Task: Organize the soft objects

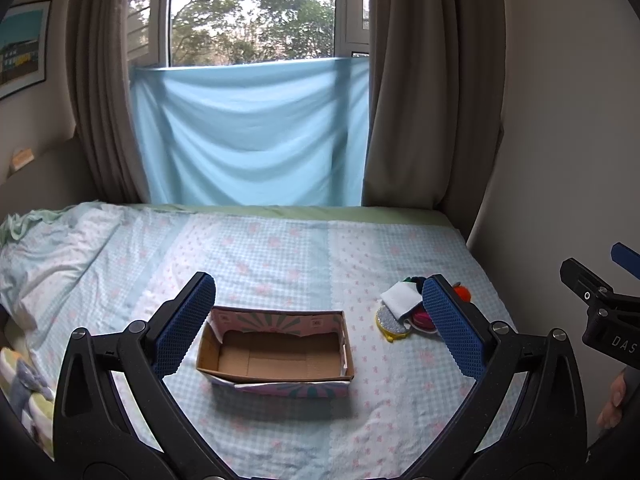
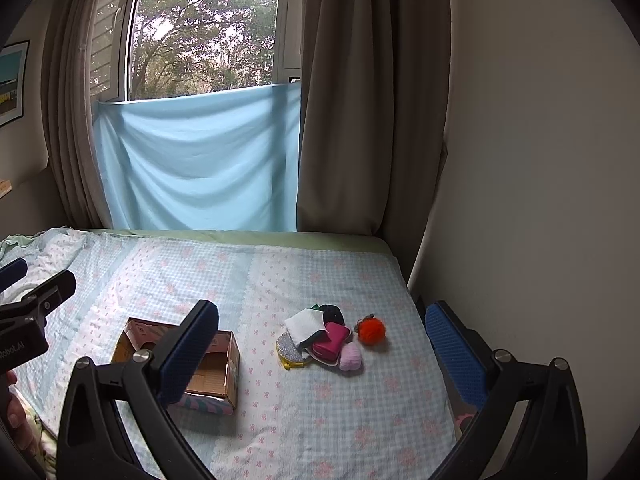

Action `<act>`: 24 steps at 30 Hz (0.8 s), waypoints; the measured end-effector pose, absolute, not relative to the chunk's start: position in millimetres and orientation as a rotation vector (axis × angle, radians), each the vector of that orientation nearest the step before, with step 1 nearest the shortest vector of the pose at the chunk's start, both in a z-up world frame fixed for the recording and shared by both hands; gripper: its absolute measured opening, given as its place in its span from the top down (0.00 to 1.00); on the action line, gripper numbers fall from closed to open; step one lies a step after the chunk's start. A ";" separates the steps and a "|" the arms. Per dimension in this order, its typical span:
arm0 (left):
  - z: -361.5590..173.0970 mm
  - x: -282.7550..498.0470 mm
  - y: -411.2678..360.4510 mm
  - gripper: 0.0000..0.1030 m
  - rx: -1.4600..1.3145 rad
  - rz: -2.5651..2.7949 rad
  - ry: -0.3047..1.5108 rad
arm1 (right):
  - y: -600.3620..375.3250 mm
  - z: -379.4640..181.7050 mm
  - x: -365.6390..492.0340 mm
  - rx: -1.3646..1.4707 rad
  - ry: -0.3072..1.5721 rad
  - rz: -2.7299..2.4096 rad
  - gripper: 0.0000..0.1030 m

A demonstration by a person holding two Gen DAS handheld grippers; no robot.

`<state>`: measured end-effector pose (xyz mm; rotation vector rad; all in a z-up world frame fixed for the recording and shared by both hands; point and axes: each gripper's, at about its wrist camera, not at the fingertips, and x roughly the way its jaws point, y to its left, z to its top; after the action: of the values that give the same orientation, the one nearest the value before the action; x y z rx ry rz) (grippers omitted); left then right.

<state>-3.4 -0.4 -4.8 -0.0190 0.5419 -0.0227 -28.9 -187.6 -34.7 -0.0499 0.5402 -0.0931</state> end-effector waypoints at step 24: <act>-5.5 -4.3 -3.1 0.00 -0.012 -0.018 0.530 | -187.1 -35.4 -26.9 -0.049 0.534 -0.087 0.00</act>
<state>-4.3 -3.1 -5.5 -0.0119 0.5305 -0.0181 -26.9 -187.1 -35.4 -0.0490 0.5338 -0.0870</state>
